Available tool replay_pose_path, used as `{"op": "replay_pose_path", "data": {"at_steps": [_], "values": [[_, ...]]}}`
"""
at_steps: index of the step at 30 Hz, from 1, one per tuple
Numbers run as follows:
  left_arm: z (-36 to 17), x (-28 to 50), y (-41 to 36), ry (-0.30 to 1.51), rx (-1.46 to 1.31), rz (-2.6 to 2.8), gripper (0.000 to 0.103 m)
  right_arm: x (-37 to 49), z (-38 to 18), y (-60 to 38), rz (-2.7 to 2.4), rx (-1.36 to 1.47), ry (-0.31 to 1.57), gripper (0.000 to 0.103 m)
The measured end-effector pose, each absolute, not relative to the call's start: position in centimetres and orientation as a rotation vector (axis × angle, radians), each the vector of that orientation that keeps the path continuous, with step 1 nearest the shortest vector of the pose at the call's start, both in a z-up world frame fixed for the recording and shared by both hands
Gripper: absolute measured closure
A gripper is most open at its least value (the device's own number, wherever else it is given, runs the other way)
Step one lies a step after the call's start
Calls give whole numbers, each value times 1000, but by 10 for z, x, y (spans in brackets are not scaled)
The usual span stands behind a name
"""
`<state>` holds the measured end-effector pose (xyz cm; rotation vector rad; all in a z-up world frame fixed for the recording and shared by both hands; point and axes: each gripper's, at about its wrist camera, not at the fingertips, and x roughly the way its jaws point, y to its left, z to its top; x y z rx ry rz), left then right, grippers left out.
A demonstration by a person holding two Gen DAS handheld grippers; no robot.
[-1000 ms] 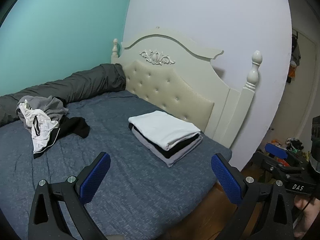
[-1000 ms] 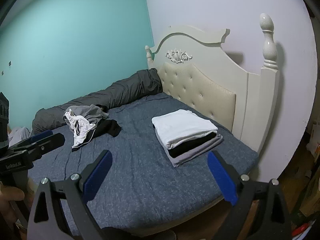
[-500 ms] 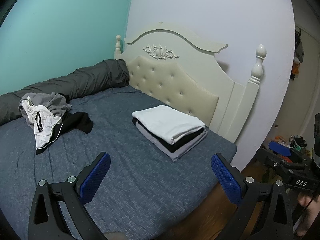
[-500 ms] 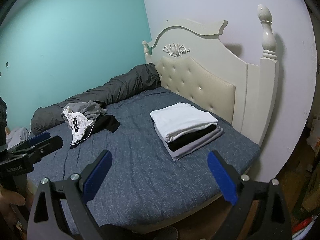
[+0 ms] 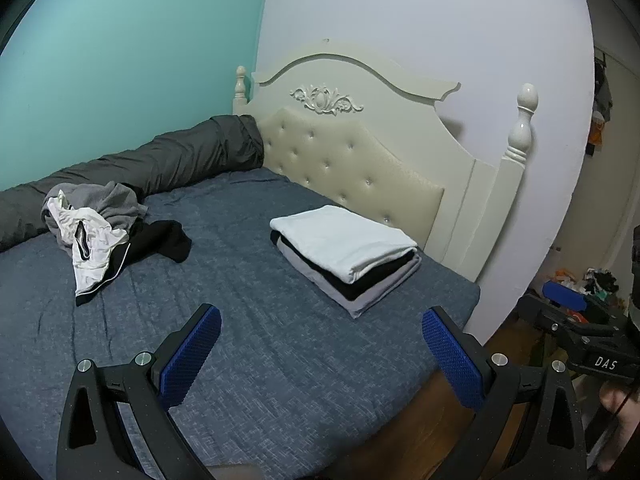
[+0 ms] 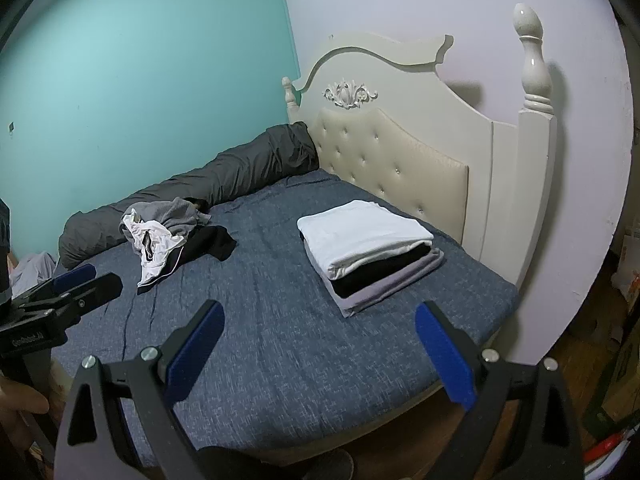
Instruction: Fold clothes
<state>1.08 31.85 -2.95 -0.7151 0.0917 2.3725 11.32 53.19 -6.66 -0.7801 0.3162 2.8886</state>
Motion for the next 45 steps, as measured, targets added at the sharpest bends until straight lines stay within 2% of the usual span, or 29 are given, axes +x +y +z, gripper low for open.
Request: {"op": "replay_pose_path", "data": {"at_steps": [45], "values": [[-33,14,319,85,-705,2357,1,116,-77,533,2867,-809,344,6]]}}
